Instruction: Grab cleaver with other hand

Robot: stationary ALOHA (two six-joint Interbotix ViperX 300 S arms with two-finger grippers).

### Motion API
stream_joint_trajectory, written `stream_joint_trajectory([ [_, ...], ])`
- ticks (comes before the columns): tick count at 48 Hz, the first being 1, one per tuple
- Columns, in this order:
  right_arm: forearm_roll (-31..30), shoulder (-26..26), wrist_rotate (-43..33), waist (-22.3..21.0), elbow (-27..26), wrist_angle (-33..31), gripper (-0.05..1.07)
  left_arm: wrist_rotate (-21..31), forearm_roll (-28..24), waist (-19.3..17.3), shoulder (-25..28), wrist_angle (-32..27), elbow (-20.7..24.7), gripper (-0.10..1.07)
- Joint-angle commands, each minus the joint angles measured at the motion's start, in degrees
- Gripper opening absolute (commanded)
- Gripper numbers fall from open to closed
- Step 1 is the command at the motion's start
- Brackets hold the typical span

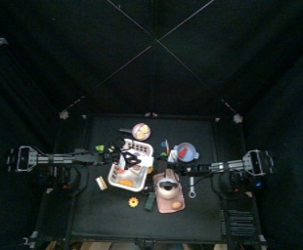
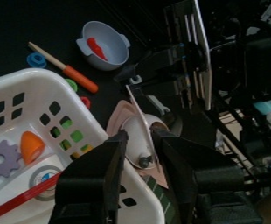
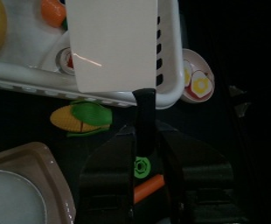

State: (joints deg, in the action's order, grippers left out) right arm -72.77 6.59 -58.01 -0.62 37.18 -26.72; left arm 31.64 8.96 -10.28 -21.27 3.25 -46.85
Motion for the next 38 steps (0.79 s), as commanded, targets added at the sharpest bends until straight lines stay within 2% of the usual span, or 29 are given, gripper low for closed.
stream_joint_trajectory([
  [1,-0.4,0.9,-0.2,0.0,-1.5,0.0,0.49,-0.2,1.9,-0.1,0.1,1.1,1.4,0.69],
  [17,-0.3,0.9,-0.8,0.0,-1.5,0.4,0.50,-0.2,2.8,-0.7,0.7,1.3,1.1,0.40],
  [29,-0.1,1.2,-0.8,0.0,-1.3,3.1,0.52,-0.2,2.7,-0.7,0.7,1.3,1.0,0.38],
  [34,0.1,1.7,-0.8,0.0,-1.0,4.6,0.58,-0.3,2.7,-0.7,0.6,1.3,0.9,0.38],
  [38,0.2,1.9,-0.8,0.0,-0.5,6.0,0.69,-0.3,2.6,-0.8,0.4,1.3,0.5,0.38],
])
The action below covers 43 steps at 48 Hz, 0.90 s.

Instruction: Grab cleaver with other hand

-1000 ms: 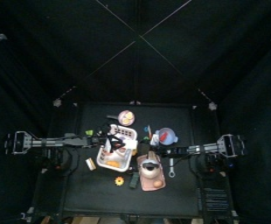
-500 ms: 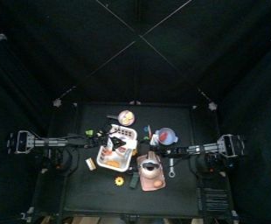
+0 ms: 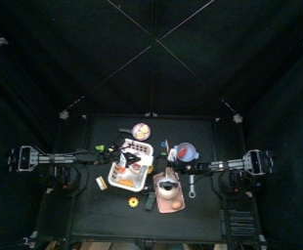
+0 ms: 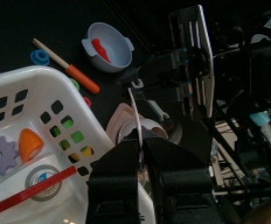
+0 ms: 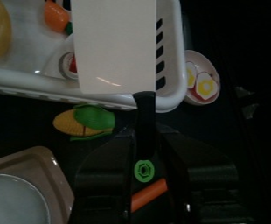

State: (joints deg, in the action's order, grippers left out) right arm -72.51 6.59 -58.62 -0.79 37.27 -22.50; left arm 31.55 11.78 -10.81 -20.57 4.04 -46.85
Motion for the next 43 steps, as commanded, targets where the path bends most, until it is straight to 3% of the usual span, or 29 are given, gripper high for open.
stream_joint_trajectory([
  [1,-0.1,1.9,-0.1,0.2,-0.6,1.8,0.71,-0.2,-0.2,-0.3,-0.4,0.5,0.4,0.38],
  [11,-0.3,3.3,-0.1,0.3,0.4,2.0,0.92,-0.2,-0.2,-0.2,-0.6,0.5,0.0,0.38],
  [43,0.0,11.1,-0.6,1.0,6.0,2.6,0.92,-0.3,-0.3,0.1,-1.3,0.5,-1.3,0.38],
])
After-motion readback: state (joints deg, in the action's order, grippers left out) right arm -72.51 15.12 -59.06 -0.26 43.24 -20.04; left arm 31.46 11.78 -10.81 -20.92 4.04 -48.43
